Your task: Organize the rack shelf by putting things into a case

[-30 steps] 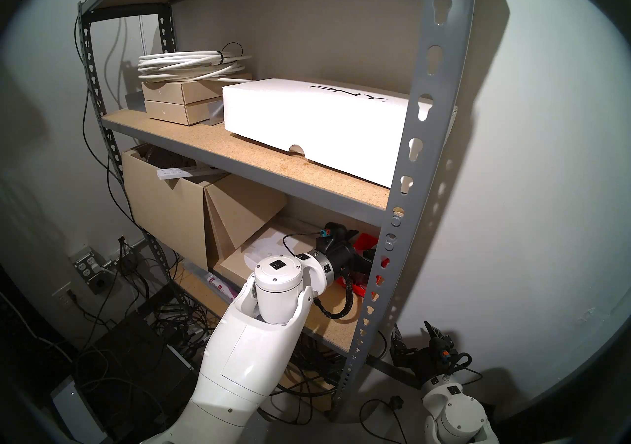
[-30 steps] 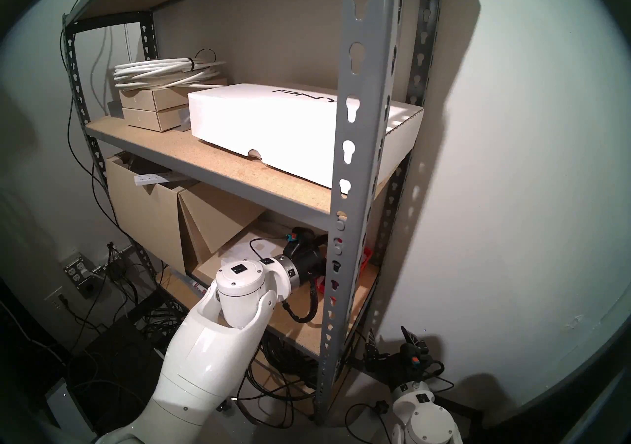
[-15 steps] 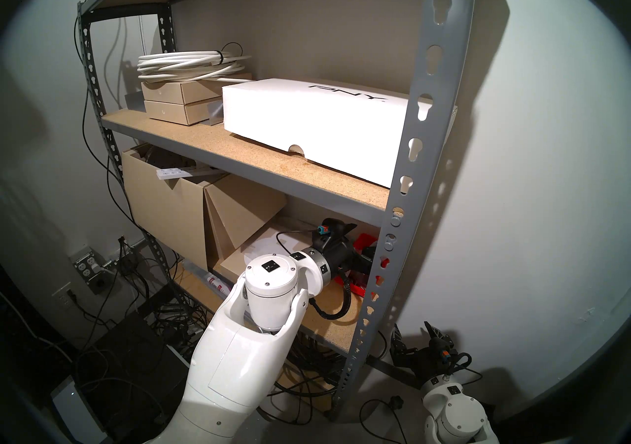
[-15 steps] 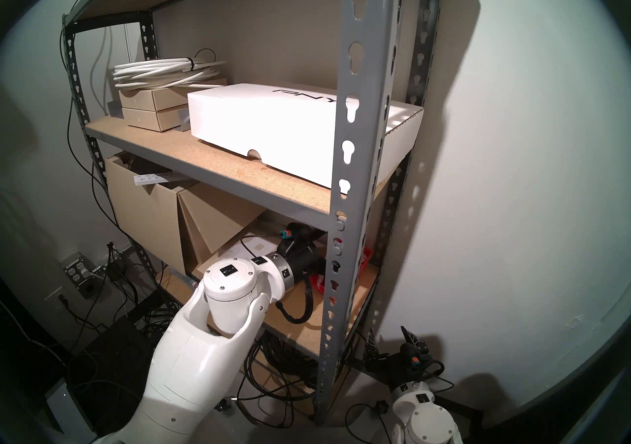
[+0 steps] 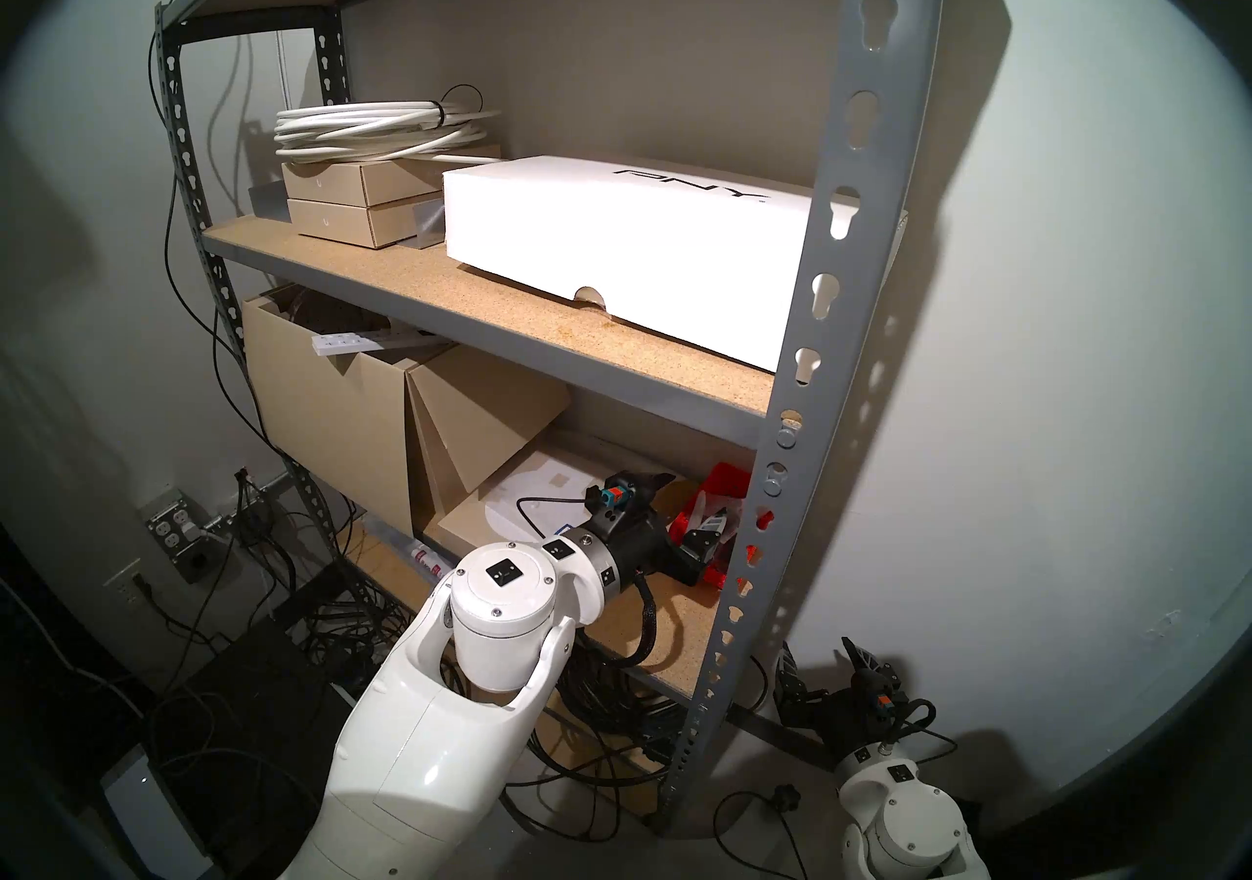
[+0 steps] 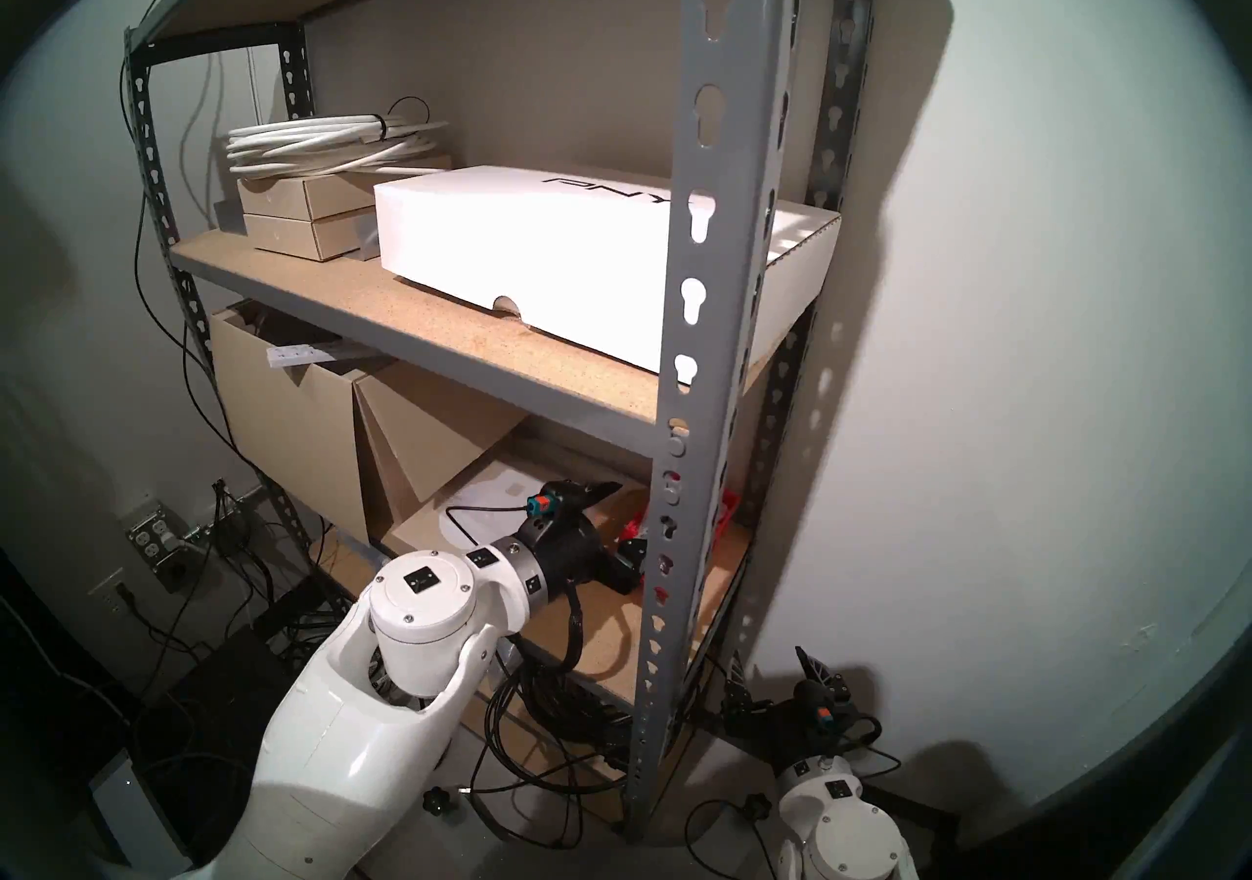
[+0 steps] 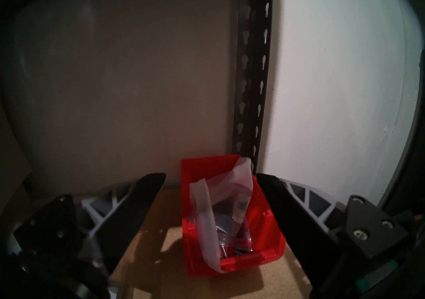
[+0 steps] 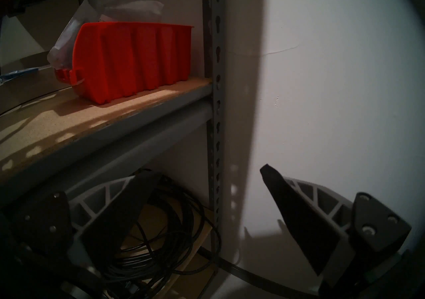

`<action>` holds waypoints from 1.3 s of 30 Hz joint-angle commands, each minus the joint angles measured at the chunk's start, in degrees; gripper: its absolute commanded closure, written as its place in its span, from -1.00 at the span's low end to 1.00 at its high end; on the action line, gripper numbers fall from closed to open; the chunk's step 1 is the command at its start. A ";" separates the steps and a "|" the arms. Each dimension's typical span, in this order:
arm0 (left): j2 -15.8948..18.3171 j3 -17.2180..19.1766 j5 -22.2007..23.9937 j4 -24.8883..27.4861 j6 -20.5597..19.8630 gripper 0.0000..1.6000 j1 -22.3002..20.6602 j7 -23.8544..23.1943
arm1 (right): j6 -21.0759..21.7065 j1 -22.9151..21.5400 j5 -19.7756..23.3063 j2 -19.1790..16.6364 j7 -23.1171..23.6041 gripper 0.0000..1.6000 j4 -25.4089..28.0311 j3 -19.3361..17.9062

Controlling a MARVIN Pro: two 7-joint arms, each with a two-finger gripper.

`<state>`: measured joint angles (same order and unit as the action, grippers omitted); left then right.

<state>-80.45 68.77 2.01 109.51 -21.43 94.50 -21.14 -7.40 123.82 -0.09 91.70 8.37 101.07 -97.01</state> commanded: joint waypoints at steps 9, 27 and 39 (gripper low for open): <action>0.00 0.09 -1.46 -1.30 1.95 -0.84 0.01 1.07 | -0.07 -0.03 0.02 0.03 -0.02 -1.00 1.10 -0.01; -0.85 -0.50 -1.10 -5.82 1.54 -0.83 -2.25 0.51 | -0.08 -0.03 0.02 0.03 -0.02 -1.00 1.10 -0.01; -1.68 -1.31 -2.12 -8.72 1.25 -0.81 -4.92 1.55 | -0.10 -0.04 0.02 0.03 -0.02 -1.00 1.07 -0.01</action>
<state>-81.05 67.50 0.39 100.79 -20.20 91.86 -20.27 -7.40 123.82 -0.09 91.70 8.37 101.08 -97.01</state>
